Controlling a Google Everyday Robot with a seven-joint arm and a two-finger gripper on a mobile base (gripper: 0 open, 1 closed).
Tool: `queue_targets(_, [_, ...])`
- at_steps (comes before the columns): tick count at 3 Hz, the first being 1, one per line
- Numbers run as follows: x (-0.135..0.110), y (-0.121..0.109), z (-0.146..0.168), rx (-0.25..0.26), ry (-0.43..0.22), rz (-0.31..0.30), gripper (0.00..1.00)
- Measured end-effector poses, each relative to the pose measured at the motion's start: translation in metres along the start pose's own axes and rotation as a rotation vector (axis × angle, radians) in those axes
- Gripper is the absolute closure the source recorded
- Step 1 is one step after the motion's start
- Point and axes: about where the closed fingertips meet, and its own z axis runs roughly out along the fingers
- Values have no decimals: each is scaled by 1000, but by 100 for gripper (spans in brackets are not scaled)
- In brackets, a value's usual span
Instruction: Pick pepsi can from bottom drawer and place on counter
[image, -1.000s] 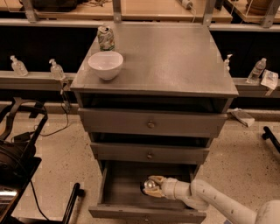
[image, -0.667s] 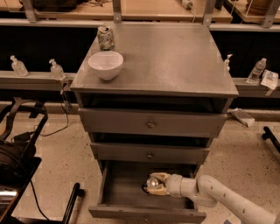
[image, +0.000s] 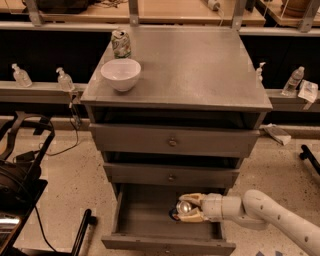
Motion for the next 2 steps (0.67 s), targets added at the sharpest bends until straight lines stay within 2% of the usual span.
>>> queue_targets(1, [0,0,0,0,0,0,100])
queue_targets(2, [-25,-1,2,-39,54,-26,100])
